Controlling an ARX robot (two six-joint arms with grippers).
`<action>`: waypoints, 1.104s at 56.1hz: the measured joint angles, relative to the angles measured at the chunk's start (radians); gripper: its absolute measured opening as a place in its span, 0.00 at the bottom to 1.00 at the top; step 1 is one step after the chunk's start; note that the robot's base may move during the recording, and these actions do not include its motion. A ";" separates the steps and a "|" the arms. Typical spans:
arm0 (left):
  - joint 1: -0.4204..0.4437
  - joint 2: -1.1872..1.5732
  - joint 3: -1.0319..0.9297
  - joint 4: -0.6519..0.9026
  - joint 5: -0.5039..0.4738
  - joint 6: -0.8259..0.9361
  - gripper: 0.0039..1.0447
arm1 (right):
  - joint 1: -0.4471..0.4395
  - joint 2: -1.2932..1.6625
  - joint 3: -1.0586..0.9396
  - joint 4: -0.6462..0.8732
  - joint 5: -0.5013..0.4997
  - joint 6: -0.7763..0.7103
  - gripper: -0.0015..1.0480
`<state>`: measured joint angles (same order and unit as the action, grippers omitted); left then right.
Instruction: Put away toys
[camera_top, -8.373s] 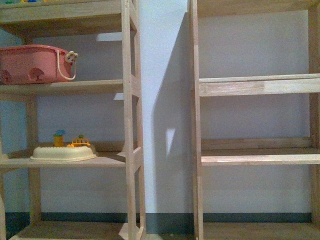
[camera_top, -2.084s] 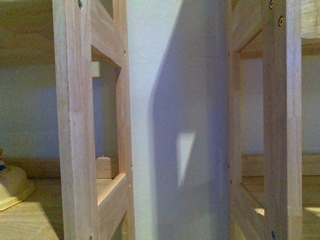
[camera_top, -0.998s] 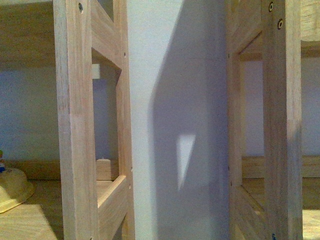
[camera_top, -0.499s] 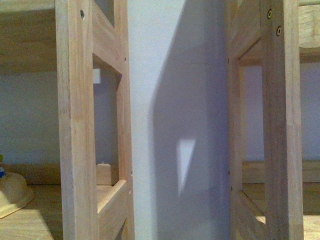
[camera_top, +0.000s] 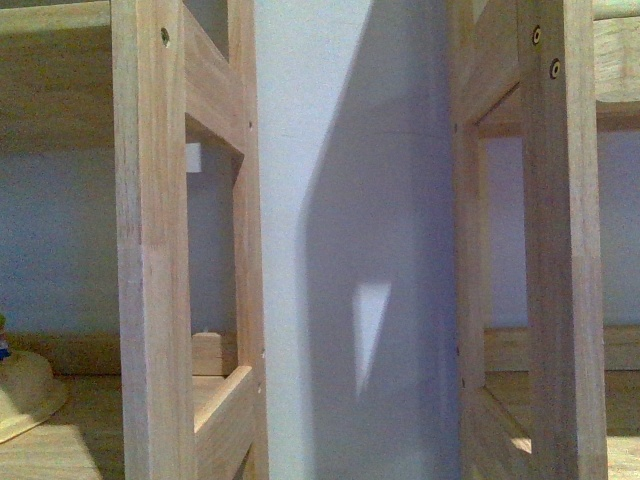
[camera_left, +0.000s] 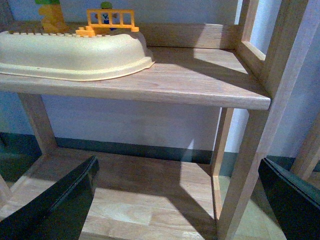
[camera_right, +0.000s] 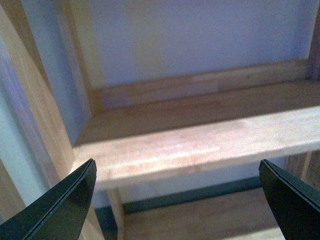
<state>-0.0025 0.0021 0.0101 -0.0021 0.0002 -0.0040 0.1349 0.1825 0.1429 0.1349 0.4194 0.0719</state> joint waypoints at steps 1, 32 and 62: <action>0.000 0.000 0.000 0.000 0.000 0.000 0.94 | -0.003 0.000 -0.008 -0.002 -0.001 0.003 0.94; 0.000 0.000 0.000 0.000 0.000 0.000 0.94 | -0.131 -0.091 -0.037 -0.154 -0.417 -0.062 0.42; 0.000 0.000 0.000 0.000 0.000 0.000 0.94 | -0.132 -0.148 -0.107 -0.139 -0.417 -0.068 0.03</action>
<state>-0.0025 0.0021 0.0101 -0.0021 0.0002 -0.0040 0.0032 0.0341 0.0357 -0.0044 0.0021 0.0036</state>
